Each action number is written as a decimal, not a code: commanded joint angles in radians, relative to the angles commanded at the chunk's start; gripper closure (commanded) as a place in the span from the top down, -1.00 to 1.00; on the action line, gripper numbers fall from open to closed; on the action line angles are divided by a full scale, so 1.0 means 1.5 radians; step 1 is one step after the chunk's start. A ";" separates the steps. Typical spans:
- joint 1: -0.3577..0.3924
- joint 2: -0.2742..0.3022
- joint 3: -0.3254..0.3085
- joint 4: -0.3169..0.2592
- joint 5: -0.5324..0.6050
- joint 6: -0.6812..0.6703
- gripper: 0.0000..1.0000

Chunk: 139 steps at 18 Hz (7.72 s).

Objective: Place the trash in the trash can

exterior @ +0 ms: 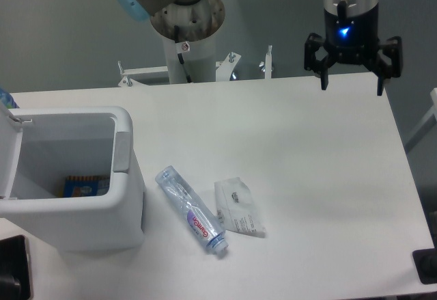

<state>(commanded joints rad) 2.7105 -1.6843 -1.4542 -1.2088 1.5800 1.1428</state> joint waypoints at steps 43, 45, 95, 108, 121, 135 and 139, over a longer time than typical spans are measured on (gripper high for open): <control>-0.135 -0.198 -0.147 0.122 -0.127 -0.424 1.00; -0.142 -0.204 -0.151 0.123 -0.126 -0.425 1.00; -0.114 -0.018 0.044 0.135 -0.358 -0.666 -0.94; -0.312 0.092 -0.059 0.159 -0.353 -0.623 -0.94; -0.381 0.083 -0.166 0.160 -0.344 -0.412 -0.89; -0.380 0.063 -0.150 0.172 -0.342 -0.406 0.98; -0.374 0.065 -0.137 0.170 -0.343 -0.413 1.00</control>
<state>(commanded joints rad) 2.1491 -1.5861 -1.6598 -0.9541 1.0661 0.5231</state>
